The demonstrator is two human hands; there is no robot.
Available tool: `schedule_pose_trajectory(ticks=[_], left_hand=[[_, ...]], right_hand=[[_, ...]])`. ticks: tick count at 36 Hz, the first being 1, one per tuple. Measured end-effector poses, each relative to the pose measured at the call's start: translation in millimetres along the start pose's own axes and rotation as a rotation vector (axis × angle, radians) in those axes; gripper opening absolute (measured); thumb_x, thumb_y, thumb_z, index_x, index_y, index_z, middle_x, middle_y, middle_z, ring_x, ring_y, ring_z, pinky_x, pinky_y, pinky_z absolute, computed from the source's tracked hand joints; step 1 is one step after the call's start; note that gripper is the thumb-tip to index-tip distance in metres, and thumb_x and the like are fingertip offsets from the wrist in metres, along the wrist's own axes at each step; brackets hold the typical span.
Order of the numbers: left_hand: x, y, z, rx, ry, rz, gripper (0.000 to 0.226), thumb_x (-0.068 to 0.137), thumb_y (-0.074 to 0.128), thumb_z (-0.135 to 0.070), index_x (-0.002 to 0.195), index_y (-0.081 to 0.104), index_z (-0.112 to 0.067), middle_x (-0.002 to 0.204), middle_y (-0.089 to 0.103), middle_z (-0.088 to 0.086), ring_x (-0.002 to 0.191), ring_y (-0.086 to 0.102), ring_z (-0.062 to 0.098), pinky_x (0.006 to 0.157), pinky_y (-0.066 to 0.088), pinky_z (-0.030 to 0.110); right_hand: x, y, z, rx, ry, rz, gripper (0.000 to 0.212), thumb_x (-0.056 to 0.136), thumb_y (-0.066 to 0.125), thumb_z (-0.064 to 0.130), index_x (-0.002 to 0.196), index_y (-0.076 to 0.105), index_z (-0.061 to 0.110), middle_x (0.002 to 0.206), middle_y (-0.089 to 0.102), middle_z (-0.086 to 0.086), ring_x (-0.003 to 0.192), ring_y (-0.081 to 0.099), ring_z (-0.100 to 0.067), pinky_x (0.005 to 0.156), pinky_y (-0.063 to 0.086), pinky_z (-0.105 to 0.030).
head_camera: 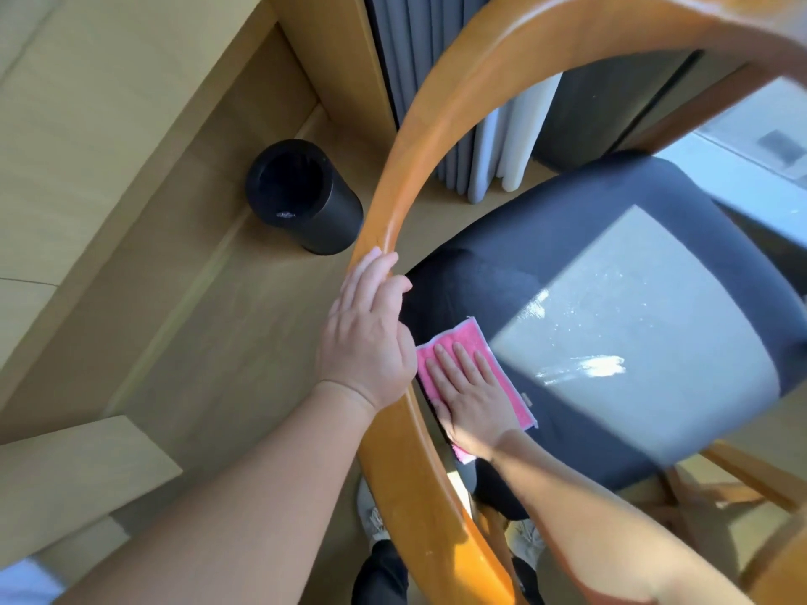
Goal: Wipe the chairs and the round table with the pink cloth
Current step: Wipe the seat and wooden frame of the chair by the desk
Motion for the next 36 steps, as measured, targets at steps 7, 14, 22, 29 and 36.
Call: schedule_pose_trajectory(ticks=[7, 14, 22, 29, 36], left_hand=[[0, 0, -3, 0.012, 0.032, 0.003, 0.042, 0.081, 0.03, -0.014, 0.11, 0.06, -0.01, 0.139, 0.047, 0.009, 0.138, 0.031, 0.025, 0.107, 0.03, 0.038], [1, -2, -19, 0.064, 0.192, -0.023, 0.025, 0.079, 0.036, -0.01, 0.069, 0.06, -0.01, 0.11, 0.064, 0.009, 0.128, 0.044, 0.03, 0.114, 0.021, 0.038], [2, 1, -21, 0.095, 0.252, -0.027, 0.029, 0.073, 0.037, -0.007, 0.051, 0.057, -0.008, 0.056, 0.051, 0.004, 0.093, 0.061, 0.03, 0.111, 0.028, 0.043], [2, 4, -23, 0.115, 0.257, 0.018, 0.029, 0.072, 0.038, -0.007, 0.05, 0.058, -0.008, 0.056, 0.053, 0.004, 0.09, 0.059, 0.028, 0.114, 0.023, 0.04], [1, 6, -25, 0.15, 0.266, 0.045, 0.029, 0.072, 0.041, -0.006, 0.05, 0.059, -0.009, 0.055, 0.055, 0.003, 0.087, 0.057, 0.026, 0.115, 0.019, 0.038]], right_hand=[[35, -18, -15, 0.072, 0.051, -0.01, 0.059, 0.101, 0.006, 0.049, 0.154, 0.001, 0.023, 0.159, -0.008, 0.0, 0.146, -0.019, -0.025, 0.115, -0.023, -0.039], [104, -55, -49, 0.095, 0.161, -0.074, 0.06, 0.103, 0.015, 0.048, 0.156, 0.009, 0.021, 0.163, 0.003, -0.004, 0.149, -0.009, -0.028, 0.115, -0.021, -0.041], [146, -68, -59, 0.048, 0.292, -0.072, 0.063, 0.099, 0.014, 0.047, 0.152, 0.029, 0.015, 0.16, 0.022, -0.013, 0.147, 0.007, -0.04, 0.116, -0.004, -0.056], [106, -53, -39, 0.053, 0.134, -0.12, 0.06, 0.102, 0.013, 0.045, 0.155, 0.018, 0.016, 0.162, 0.012, -0.012, 0.149, 0.001, -0.035, 0.118, -0.008, -0.05], [16, -9, -22, 0.055, 0.006, -0.063, 0.06, 0.102, 0.012, 0.045, 0.155, 0.017, 0.016, 0.161, 0.01, -0.01, 0.149, 0.0, -0.033, 0.12, -0.004, -0.05]])
Point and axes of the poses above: each hand's wrist, its own x-axis towards the middle knuckle, its own y-axis out of the palm, z = x × y, the point moved 10 cm from there along x, towards the middle knuckle
